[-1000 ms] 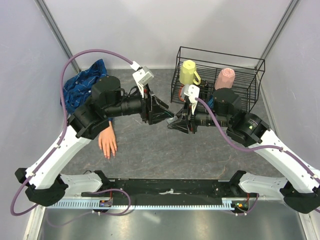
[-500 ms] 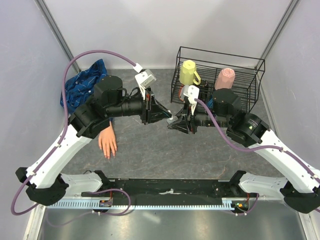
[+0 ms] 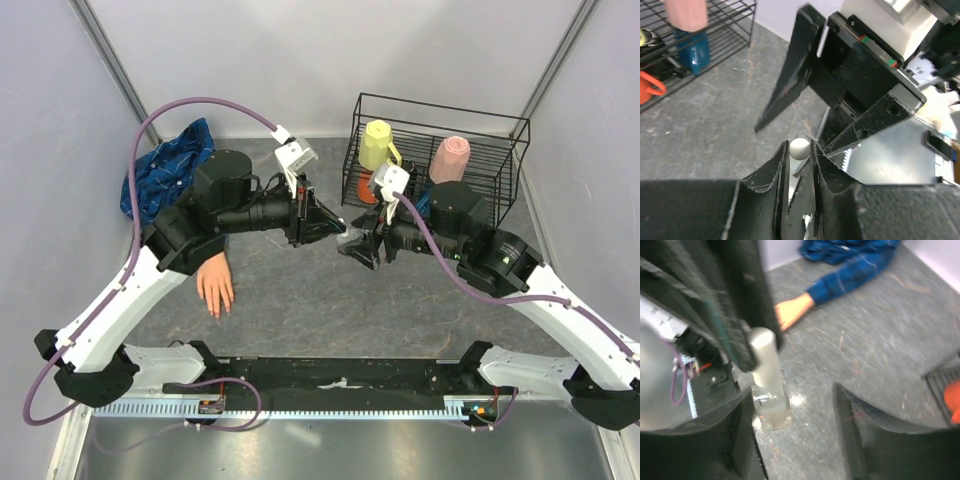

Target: Paint the nails

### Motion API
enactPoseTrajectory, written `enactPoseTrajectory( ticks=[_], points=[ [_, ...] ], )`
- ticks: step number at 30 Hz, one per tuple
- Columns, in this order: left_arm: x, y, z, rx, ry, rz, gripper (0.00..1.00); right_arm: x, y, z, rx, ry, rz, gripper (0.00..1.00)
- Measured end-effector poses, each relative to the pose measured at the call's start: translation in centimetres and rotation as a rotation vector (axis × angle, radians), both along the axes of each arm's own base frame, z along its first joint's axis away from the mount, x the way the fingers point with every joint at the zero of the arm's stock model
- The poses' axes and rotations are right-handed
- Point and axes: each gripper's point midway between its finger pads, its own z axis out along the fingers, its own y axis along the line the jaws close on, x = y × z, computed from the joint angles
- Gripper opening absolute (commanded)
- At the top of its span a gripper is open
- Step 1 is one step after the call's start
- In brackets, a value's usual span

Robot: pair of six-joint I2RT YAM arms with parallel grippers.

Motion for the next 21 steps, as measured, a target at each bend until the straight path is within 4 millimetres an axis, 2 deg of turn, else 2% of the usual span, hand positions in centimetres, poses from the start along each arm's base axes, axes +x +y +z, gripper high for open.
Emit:
enactPoseTrajectory(
  ticks=[2, 5, 7, 11, 14, 16, 19, 21],
  points=[
    [0.4, -0.3, -0.4, 0.018, -0.011, 0.032, 0.02, 0.9, -1.1, -0.6, -0.007, 0.007, -0.093, 0.93],
    [1.3, -1.6, -1.5, 0.061, -0.034, 0.088, 0.02, 2.3, -4.1, -2.0, -0.022, 0.020, -0.289, 0.94],
    [1.9, -2.7, -2.4, 0.087, -0.047, 0.120, 0.02, 3.2, -7.0, -2.9, -0.036, 0.043, -0.462, 0.95],
    [3.7, -5.1, -5.4, 0.157, -0.070, 0.209, 0.02, 4.4, -14.2, -3.5, -0.018, 0.079, -0.865, 0.95],
    [4.7, -7.1, -8.1, 0.217, -0.071, 0.239, 0.02, 3.5, -18.9, -2.8, 0.068, 0.082, -1.067, 0.95],
    [5.6, -8.7, -10.6, 0.267, -0.067, 0.254, 0.02, 2.4, -21.0, -2.0, 0.145, 0.081, -1.125, 0.95],
    [6.6, -10.6, -14.2, 0.345, -0.053, 0.263, 0.02, 0.9, -23.4, -0.6, 0.268, 0.078, -1.165, 0.95],
    [7.2, -11.8, -15.9, 0.383, -0.045, 0.264, 0.02, 0.4, -24.4, -0.3, 0.303, 0.079, -1.192, 0.95]
  ],
)
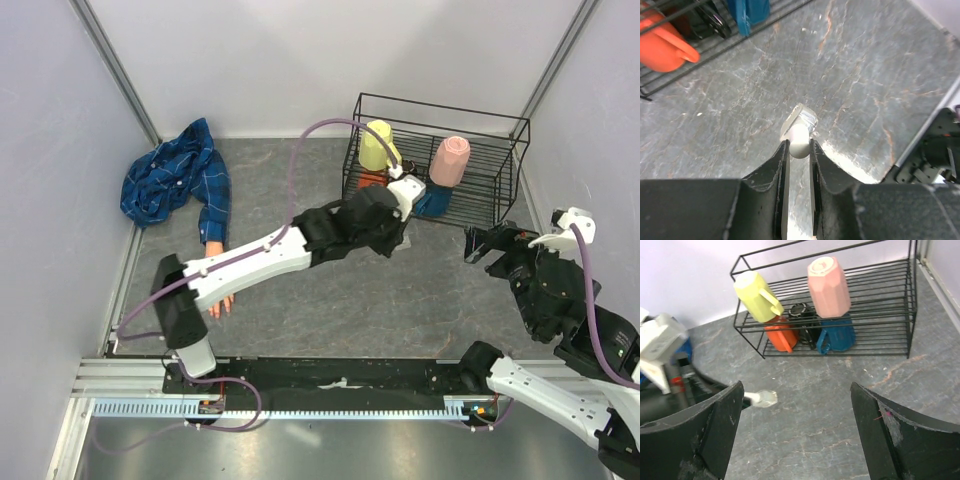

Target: Paint the nails

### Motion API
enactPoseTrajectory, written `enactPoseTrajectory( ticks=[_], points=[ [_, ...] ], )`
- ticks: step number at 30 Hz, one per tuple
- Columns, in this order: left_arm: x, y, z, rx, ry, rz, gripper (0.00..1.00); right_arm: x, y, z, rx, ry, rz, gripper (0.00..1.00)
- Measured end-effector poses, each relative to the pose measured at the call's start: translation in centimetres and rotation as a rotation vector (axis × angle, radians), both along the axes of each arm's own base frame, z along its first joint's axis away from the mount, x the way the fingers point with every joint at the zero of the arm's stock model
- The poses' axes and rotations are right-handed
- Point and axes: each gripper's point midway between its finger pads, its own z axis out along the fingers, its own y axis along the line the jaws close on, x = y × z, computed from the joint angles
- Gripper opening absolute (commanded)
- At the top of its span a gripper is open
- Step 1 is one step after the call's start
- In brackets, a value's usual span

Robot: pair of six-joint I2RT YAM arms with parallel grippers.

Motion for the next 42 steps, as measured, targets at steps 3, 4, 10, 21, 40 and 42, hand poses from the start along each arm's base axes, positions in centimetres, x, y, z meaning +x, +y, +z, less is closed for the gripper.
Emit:
enactPoseTrajectory(
  ticks=[3, 4, 10, 21, 40, 42],
  points=[
    [0.8, -2.0, -1.8, 0.040, 0.022, -0.005, 0.02, -0.1, -0.6, -0.4, -0.003, 0.011, -0.027, 0.95],
    [1.1, -3.0, -2.2, 0.060, 0.036, -0.012, 0.02, -0.1, -0.7, -0.6, -0.009, 0.016, -0.035, 0.95],
    [1.7, -7.6, -5.0, 0.129, 0.099, -0.059, 0.02, 0.0, -1.2, -0.7, -0.030, 0.018, -0.061, 0.95],
    [-0.2, -7.0, -14.4, 0.384, 0.263, -0.090, 0.02, -0.3, -1.7, -0.6, -0.034, 0.008, -0.065, 0.95],
    [-0.3, -7.4, -17.9, 0.416, 0.279, -0.084, 0.16, -0.8, -1.9, -0.3, -0.027, -0.008, -0.041, 0.96],
    [-0.3, -7.3, -17.9, 0.416, 0.278, -0.083, 0.30, -0.8, -1.8, -0.3, -0.028, -0.007, -0.038, 0.96]
  ],
)
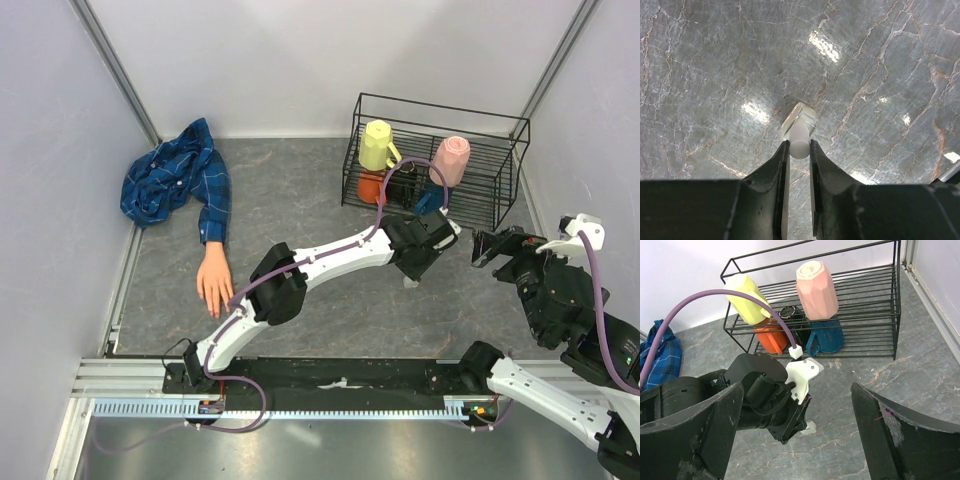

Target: Paint the nails

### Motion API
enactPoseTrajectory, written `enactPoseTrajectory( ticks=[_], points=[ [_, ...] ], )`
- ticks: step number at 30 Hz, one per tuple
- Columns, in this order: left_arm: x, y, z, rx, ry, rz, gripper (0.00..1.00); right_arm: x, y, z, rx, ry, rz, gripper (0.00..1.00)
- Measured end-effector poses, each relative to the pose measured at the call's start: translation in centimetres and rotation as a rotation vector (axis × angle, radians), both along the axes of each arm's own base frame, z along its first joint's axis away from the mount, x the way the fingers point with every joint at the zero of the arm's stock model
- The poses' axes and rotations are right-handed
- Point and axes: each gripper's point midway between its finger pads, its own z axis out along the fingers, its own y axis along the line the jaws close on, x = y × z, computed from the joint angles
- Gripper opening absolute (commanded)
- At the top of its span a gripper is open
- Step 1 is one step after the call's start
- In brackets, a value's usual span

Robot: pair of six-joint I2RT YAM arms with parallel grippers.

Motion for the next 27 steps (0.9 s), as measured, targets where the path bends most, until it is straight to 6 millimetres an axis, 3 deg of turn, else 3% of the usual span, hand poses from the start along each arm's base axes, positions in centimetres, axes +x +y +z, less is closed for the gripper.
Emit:
enactPoseTrajectory(
  ticks=[2, 10, 11, 13, 16, 18, 22, 24, 27],
  points=[
    [0.0, 0.0, -0.1, -0.001, 0.000, 0.001, 0.42, 0.0, 0.1, 0.0, -0.002, 0.001, 0.004, 0.96],
    [0.2, 0.0, 0.0, -0.010, -0.007, 0.006, 0.70, 0.2, 0.5, -0.1, -0.015, 0.013, 0.018, 0.98],
    [0.3, 0.1, 0.4, -0.012, -0.010, 0.009, 0.79, 0.2, 0.6, -0.1, -0.017, 0.014, 0.020, 0.98],
    [0.7, 0.4, 1.7, -0.025, -0.028, 0.017, 0.83, 0.2, 0.6, 0.2, -0.022, 0.016, 0.022, 0.98],
    [1.3, 1.3, 5.7, -0.066, -0.079, 0.043, 0.86, 0.0, 0.3, 1.6, -0.032, 0.012, 0.022, 0.98],
    [1.7, 2.5, 10.0, -0.112, -0.133, 0.070, 0.88, -0.1, 0.1, 3.3, -0.034, 0.000, 0.021, 0.98],
    [1.5, 6.7, 23.4, -0.318, -0.294, 0.133, 0.94, 0.3, 0.3, 7.4, -0.046, -0.032, 0.026, 0.98],
    [0.3, 10.3, 30.9, -0.455, -0.379, 0.162, 0.96, 0.5, 0.7, 9.3, -0.053, -0.049, 0.039, 0.98],
    [-2.4, 16.4, 40.0, -0.659, -0.486, 0.192, 0.98, 1.1, 1.6, 11.4, -0.070, -0.068, 0.068, 0.98]
  ],
)
